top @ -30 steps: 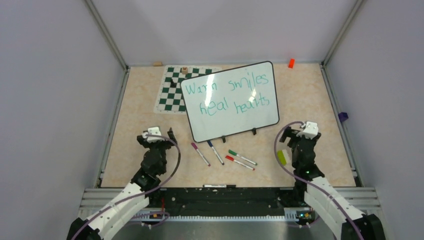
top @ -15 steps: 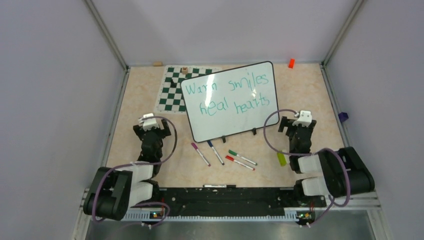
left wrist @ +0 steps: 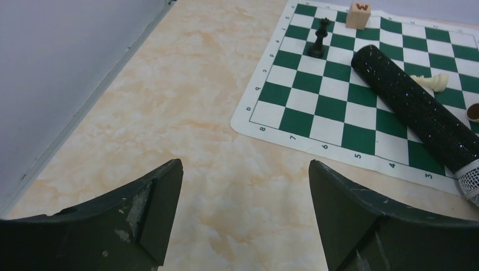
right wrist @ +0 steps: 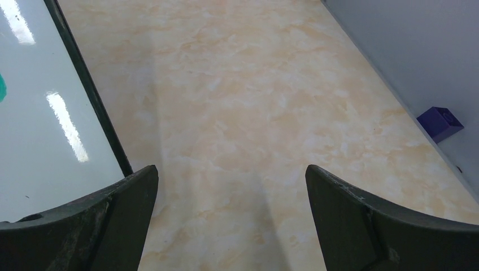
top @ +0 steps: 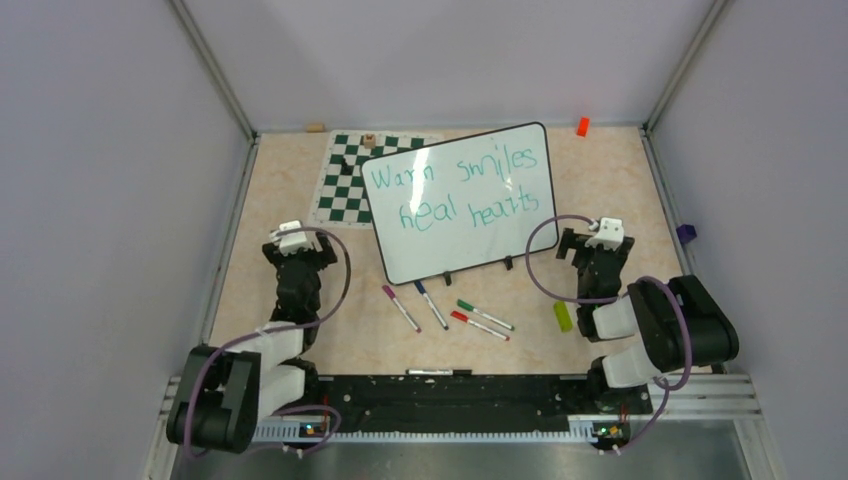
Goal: Write a sentence on the whiteboard
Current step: Reset both arms
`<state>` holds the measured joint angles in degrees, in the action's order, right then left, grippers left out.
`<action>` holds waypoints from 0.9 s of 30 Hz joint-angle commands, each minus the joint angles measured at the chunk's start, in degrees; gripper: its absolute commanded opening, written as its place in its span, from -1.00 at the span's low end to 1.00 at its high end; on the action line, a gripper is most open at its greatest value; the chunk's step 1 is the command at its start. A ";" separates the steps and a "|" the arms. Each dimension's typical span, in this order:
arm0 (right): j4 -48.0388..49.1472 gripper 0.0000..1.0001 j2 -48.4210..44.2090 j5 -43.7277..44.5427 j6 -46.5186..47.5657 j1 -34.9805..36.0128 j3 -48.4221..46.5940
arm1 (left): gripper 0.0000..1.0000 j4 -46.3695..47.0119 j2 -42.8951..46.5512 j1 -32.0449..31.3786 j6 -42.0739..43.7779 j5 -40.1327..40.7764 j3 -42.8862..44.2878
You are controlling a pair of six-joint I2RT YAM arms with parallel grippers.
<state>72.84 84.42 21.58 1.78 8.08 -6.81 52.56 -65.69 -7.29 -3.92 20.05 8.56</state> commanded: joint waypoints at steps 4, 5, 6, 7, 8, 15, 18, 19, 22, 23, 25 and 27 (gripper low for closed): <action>2.96 0.98 -0.41 0.59 -0.74 -0.63 -1.34 | 0.75 14.56 -6.03 1.06 3.16 2.22 -0.60; 2.81 0.98 -0.47 0.52 -0.72 -0.65 -1.30 | 0.75 15.89 -7.61 1.05 5.36 0.31 -0.76; 2.82 0.98 -0.48 0.56 -0.81 -0.64 -1.28 | 0.79 16.96 -9.31 1.26 5.61 -2.00 -0.92; 2.88 0.98 -0.41 0.61 -0.75 -0.62 -1.28 | 0.81 19.11 -12.34 1.68 6.43 -3.26 -0.54; 2.84 0.98 -0.47 0.57 -0.76 -0.65 -1.28 | 0.82 21.16 -15.46 1.85 7.55 -4.67 0.09; 2.83 0.98 -0.49 0.63 -0.73 -0.61 -1.28 | 0.97 11.90 -19.08 6.30 4.20 -7.86 7.62; 2.84 0.98 -0.48 0.57 -0.78 -0.64 -1.28 | 0.98 9.66 -18.59 6.90 1.84 -8.84 8.22; 2.84 0.98 -0.49 0.55 -0.78 -0.65 -1.28 | 0.97 9.90 -18.71 6.93 1.93 -8.79 8.15; 2.84 0.98 -0.41 0.62 -0.74 -0.63 -1.31 | 0.98 10.37 -18.86 6.93 2.00 -8.78 8.04; 2.84 0.98 -0.36 0.65 -0.73 -0.62 -1.35 | 0.97 10.41 -18.83 6.94 1.99 -8.75 8.05; 3.04 0.98 -0.46 1.05 -0.96 -0.61 -1.30 | 0.97 10.72 -18.85 6.94 2.08 -8.76 7.88; 2.38 0.98 -0.44 1.30 -1.04 -0.63 -1.53 | 0.98 10.65 -18.85 6.89 2.08 -8.73 7.96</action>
<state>72.84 84.42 22.13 1.72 8.08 -6.81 61.67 -85.12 -0.62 -1.23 12.23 16.08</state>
